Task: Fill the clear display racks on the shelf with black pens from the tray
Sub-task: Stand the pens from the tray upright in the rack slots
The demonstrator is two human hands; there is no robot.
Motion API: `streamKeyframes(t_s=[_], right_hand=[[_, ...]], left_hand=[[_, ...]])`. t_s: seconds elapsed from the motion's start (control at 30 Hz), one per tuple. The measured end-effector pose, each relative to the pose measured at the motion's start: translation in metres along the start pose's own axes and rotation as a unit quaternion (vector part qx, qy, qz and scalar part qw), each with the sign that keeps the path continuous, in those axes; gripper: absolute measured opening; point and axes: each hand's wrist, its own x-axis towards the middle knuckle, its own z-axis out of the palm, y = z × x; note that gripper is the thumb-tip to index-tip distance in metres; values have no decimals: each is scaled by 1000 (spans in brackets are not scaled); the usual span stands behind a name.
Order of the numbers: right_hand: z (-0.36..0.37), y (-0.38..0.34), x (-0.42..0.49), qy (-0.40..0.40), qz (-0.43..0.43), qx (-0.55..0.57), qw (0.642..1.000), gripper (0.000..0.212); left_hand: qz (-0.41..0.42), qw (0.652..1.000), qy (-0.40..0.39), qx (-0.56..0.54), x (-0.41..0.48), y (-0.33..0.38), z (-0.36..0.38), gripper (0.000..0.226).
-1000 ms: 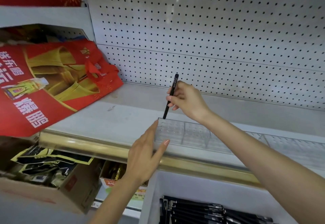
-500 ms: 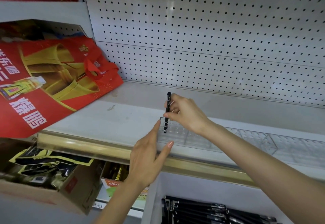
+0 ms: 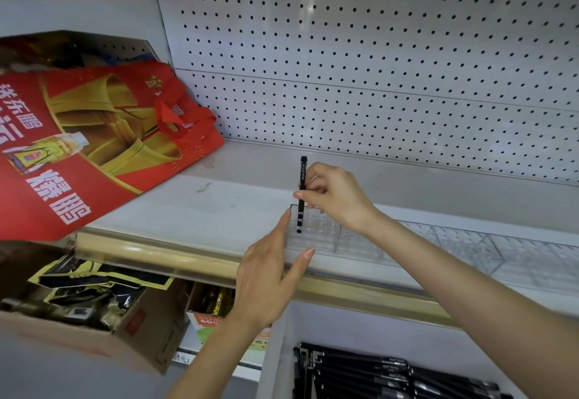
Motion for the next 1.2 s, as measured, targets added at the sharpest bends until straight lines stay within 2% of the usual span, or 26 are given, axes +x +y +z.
streamKeyframes(t_s=[0.3,0.43,0.57,0.67,0.77,0.93,1.07,1.2], right_hand=[[-4,3,-4,4,19,11,1000,20],[-20,5,-11,2,40,-10,999,30],[-51,-4,-45,47,28,-17,998,34],[-68,-7,-101,55,-1,14,998,24],[-70,9,-171,9,15,20,1000,20],[-37,63,-264,-121,129,3,984,18],[0,95,-299,-197,169,-24,966,22],[19,106,-310,-236,170,-41,956,33]], left_hand=[[-10,999,-31,-17,2,2,-7,81],[-9,996,-39,-82,2,5,-19,74],[37,998,3,-46,-12,23,-36,68],[82,996,-24,-11,-38,38,-42,67],[89,991,-97,4,-72,43,-33,72],[115,964,-205,128,-119,37,0,83],[108,952,-205,199,-146,32,15,85],[59,954,-202,212,-164,25,13,90]])
